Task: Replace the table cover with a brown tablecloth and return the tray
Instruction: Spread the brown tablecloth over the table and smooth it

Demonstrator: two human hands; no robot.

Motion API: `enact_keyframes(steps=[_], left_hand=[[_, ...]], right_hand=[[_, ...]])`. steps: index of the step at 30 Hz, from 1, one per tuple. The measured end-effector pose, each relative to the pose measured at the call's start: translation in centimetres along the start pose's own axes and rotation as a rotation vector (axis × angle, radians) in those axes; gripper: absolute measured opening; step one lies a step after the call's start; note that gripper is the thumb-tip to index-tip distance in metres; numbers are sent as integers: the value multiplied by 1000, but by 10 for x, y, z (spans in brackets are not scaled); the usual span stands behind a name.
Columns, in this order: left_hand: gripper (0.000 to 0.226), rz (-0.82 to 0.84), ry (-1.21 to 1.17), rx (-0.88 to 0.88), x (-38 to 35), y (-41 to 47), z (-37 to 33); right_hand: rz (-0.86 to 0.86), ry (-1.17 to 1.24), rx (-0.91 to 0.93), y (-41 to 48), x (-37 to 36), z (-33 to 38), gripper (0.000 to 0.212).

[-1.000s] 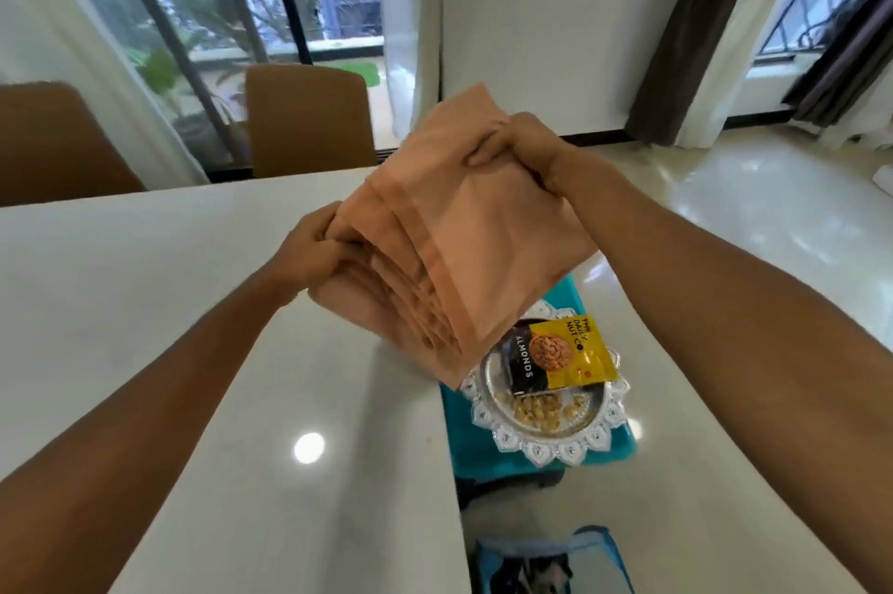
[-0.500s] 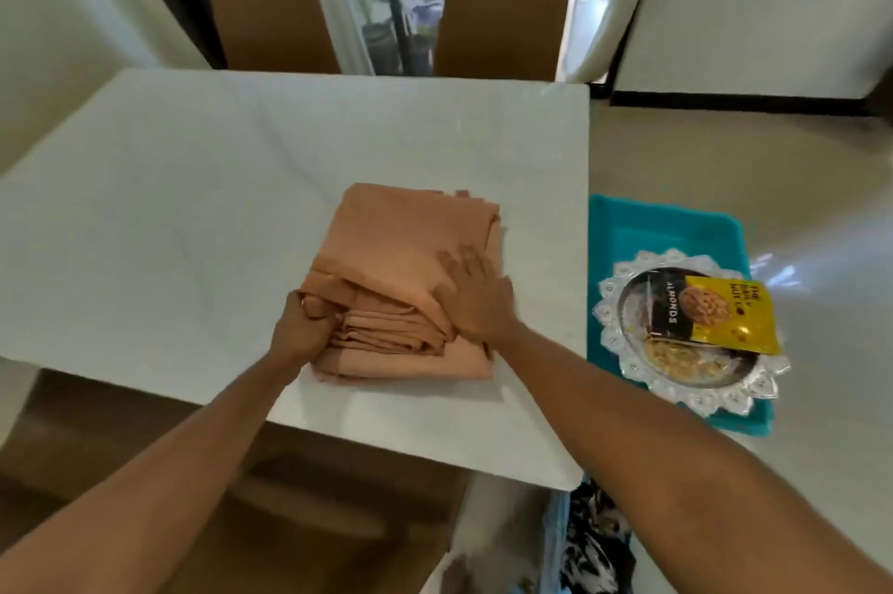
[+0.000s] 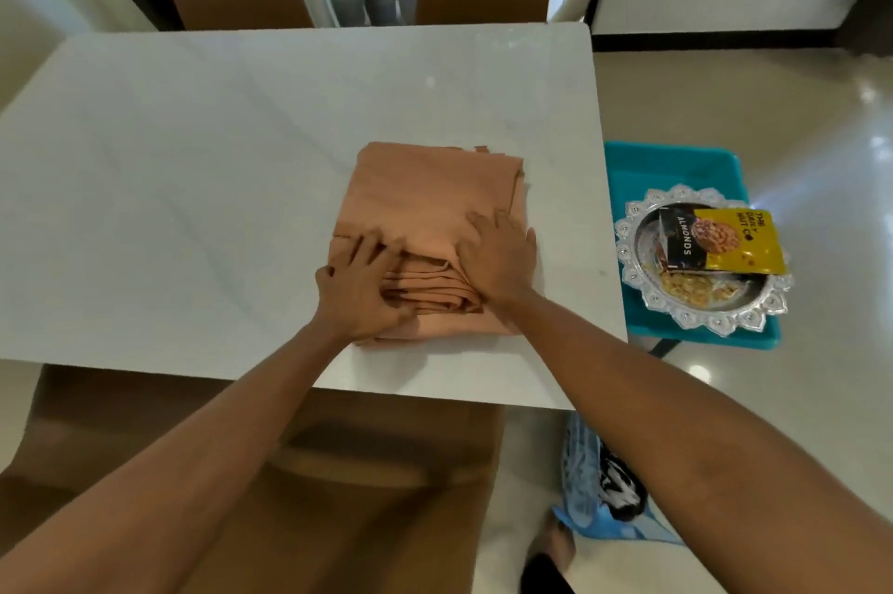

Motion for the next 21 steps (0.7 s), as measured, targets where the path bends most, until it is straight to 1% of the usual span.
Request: enact_keyframes(steps=[1,3,6,7,9,12,14,16,17,19,21], left_hand=[[102,14,87,-33,-1,2,-1],[100,-30,186,-101,-1,8,2],[91,-141,203,-266,-6,16,8],[86,-161,194,-329,-8,18,16],[76,-168,184,-383,-9,22,25],[64,-173,171,-436,0,24,37],[65,-140,157,-465,9,27,39],[55,-142,132,-486,13,31,40],[54,-156,122,-506,13,33,39],[71,-167,83,-533,12,36,35],[87,-126,-7,-531,11,41,31]], right_hand=[[-52,16,-42,-3,0,5,54],[-123,11,-143,-7,1,17,55],[-119,-8,-325,-9,10,28,65],[-123,-4,-401,-12,12,35,68],[-133,35,-518,-18,15,46,72],[-120,128,-600,-26,15,64,72],[-107,220,-639,-27,16,69,71],[-99,375,-634,-25,17,72,68],[-106,472,-629,-24,17,74,67],[-155,662,-615,-23,18,77,63],[-207,782,-570,-22,22,83,66]])
Point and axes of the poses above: each hand's wrist, its own y-axis towards the middle knuckle, its own x-axis out of the back of the hand, z = x × y, the point moved 2 cm from there along y, towards the middle knuckle, and after that the axes turned 4 degrees about x, right-handed, at the moved point
